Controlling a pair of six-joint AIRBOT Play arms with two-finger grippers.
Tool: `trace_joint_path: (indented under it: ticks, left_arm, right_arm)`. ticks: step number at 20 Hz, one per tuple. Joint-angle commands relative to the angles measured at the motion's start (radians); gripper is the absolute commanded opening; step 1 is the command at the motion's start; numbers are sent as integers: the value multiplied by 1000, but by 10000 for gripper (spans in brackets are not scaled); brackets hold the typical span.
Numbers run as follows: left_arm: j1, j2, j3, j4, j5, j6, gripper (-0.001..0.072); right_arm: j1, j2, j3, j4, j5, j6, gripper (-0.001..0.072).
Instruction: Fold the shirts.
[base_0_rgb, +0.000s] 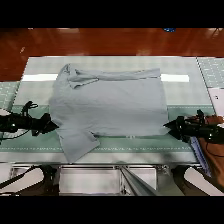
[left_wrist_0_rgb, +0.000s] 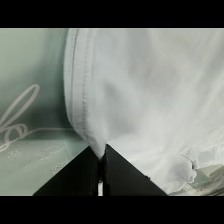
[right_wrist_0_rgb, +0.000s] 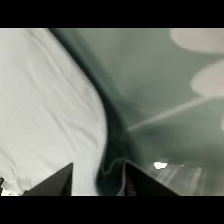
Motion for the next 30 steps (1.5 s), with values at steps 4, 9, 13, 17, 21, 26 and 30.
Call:
trace_joint_path:
  ticks: [4,9,13,17,21,26,30]
  left_arm:
    - [-1,7,1,-19,2,1,23]
    - [-1,139,164,-354,-39,69,23]
    - [0,245,555,-562,-16,84,23]
    - [0,340,939,-528,67,83,23]
    - [2,497,1106,-462,130,83,23]
    - [-35,755,1113,-77,154,-20,23]
    - [-176,879,1112,303,135,-163,23]
  right_arm:
    - [166,-50,89,82,-32,-102,25]
    - [208,61,451,81,70,-63,24]
    - [208,135,972,50,76,-14,24]
    - [208,163,1396,126,167,23,24]
    - [208,258,1581,2,172,66,25]
    - [208,423,1591,-169,257,98,25]
    - [208,511,1591,-237,317,132,25]
